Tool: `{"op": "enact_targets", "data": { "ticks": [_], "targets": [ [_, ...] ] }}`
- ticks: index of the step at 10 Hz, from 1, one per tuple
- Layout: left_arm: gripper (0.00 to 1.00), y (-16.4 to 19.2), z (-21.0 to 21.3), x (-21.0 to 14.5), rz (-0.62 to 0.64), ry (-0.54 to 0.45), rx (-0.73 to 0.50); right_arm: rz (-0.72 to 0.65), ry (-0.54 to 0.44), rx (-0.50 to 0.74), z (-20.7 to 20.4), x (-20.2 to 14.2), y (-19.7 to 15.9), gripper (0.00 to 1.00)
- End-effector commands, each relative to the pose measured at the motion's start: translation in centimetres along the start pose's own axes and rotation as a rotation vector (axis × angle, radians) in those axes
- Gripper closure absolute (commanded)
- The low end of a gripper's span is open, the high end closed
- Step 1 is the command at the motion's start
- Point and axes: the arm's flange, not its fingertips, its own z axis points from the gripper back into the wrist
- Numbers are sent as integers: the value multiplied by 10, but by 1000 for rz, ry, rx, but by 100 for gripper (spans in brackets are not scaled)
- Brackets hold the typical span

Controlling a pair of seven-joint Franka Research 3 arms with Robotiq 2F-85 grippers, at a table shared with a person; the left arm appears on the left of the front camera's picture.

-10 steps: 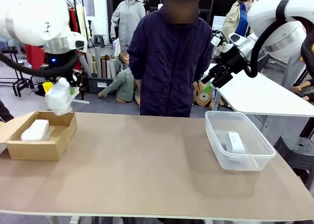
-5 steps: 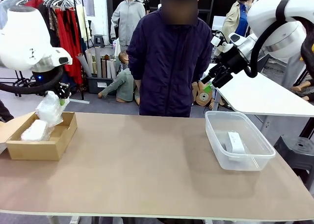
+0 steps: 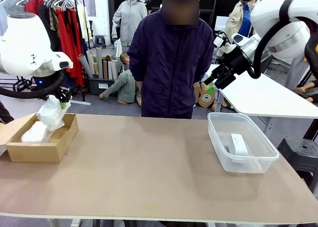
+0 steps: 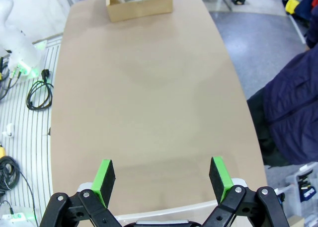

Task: Separate and place wrapped and unwrapped clocks.
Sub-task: If the picked Digital clock is wrapped, place it in the Package Box ; if not, place it in the Organizing box.

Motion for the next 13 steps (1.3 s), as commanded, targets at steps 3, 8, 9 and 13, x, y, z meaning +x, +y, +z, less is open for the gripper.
{"op": "enact_targets", "data": {
  "ticks": [3, 8, 9, 13],
  "targets": [
    [100, 8, -14, 13, -88, 17, 70, 1, 0, 0, 0, 1, 0, 0],
    [100, 30, -48, 16, -43, 25, 39, 1, 0, 0, 0, 1, 0, 0],
    [100, 33, -58, 17, -30, 35, 10, 1, 0, 0, 0, 1, 0, 0],
    [100, 33, -87, 19, -54, 53, -37, 1, 0, 0, 0, 1, 0, 0]
  ]
}}
